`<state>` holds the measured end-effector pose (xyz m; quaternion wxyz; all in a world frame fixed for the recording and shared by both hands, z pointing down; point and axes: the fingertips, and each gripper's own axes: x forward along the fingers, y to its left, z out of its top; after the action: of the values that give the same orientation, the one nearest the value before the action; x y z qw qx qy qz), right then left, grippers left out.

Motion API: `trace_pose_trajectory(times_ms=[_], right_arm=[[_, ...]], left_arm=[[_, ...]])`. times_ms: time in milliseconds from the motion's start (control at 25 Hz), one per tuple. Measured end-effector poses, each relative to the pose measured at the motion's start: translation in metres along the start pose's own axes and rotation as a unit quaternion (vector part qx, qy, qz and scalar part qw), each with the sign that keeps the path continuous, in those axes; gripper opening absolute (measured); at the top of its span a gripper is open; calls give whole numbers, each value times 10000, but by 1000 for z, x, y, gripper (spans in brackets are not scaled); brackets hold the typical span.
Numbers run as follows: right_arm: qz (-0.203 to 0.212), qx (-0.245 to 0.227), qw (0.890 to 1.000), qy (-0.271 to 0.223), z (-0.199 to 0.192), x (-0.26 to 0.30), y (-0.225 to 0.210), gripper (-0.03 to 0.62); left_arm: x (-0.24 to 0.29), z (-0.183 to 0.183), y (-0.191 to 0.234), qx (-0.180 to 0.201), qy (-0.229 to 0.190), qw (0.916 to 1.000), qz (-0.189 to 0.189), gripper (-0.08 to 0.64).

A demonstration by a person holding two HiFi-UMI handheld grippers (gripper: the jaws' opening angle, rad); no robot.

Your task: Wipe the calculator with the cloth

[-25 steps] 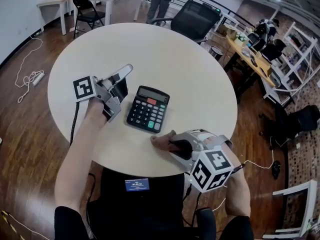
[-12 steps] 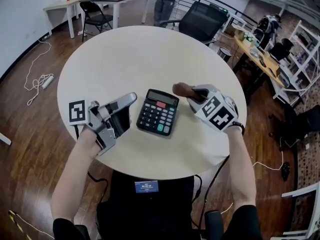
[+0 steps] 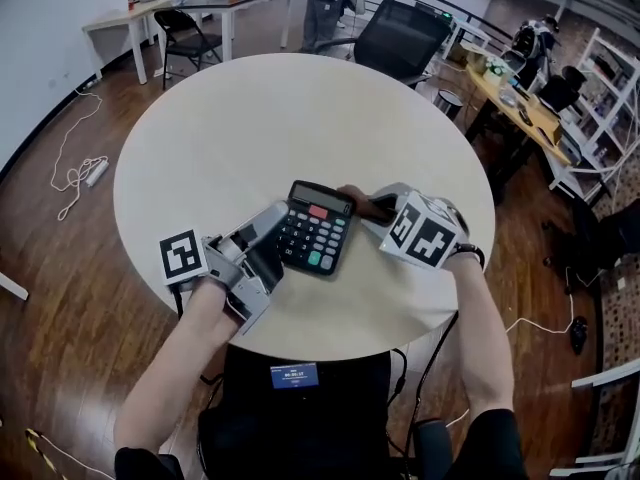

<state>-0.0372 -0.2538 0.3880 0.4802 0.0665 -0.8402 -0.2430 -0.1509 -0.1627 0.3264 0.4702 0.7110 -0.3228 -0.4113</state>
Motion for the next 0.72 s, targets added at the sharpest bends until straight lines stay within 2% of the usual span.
trace_pose_trajectory(times_ms=[160, 280, 440, 520, 600, 720], right_arm=[[191, -292, 9993, 148, 0, -7, 18, 104], [288, -481, 9981, 241, -8, -13, 36, 104], [412, -627, 9967, 315, -19, -25, 52, 104], [359, -433, 9978, 361, -26, -29, 50, 104], [47, -86, 9992, 393, -35, -33, 32, 104], [-459, 463, 9979, 11, -29, -37, -4, 104]], left_arm=[[9, 9, 0, 132, -50, 9999, -70, 219], [11, 16, 3, 172, -142, 9996, -166, 167], [13, 35, 5, 22, -349, 9988, -352, 138], [8, 36, 3, 11, -412, 9985, -364, 140], [-2, 28, 1, -11, -468, 9985, -296, 140], [-15, 22, 1, 54, -836, 9964, -90, 180]])
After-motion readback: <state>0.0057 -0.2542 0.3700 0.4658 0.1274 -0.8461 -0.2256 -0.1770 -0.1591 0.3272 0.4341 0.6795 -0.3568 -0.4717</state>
